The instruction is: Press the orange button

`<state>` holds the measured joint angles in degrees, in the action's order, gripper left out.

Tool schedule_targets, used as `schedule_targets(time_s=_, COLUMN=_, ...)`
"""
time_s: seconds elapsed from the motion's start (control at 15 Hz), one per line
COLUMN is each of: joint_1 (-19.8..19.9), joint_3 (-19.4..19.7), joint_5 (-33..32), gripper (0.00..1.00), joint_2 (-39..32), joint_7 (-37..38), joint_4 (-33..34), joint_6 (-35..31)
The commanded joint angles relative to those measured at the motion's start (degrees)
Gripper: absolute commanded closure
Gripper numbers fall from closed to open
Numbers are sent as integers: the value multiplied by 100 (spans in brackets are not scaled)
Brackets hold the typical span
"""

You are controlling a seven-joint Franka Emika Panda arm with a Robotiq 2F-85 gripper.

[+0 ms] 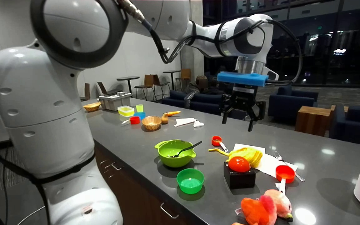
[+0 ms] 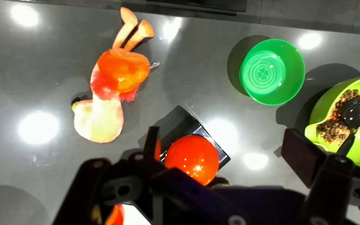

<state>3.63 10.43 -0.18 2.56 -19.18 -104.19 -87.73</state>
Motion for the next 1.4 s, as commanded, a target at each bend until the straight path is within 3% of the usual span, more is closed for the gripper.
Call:
schedule_targets(time_s=0.0, joint_1=138, joint_3=-115, joint_5=72, gripper=0, joint_2=-138, joint_7=-91, joint_4=174, joint_6=144)
schedule_targets(time_s=0.53, joint_1=171, joint_3=-121, joint_5=116, gripper=0, joint_2=-302, joint_7=-192, joint_4=408, joint_6=312)
schedule_targets(time_s=0.73, joint_1=123, joint_3=-220, joint_5=-23, gripper=0, joint_2=-300, joint_7=75, joint_4=261, joint_6=-544)
schedule_targets(time_s=1.07, joint_1=80, joint_3=-396, joint_5=309, gripper=0, joint_2=-395, joint_7=848, joint_4=18, joint_6=-2331)
schedule_targets(time_s=1.33, joint_1=26, joint_3=-542, joint_5=317, gripper=0, joint_2=-494, joint_7=1179, joint_4=-137, joint_6=-3195)
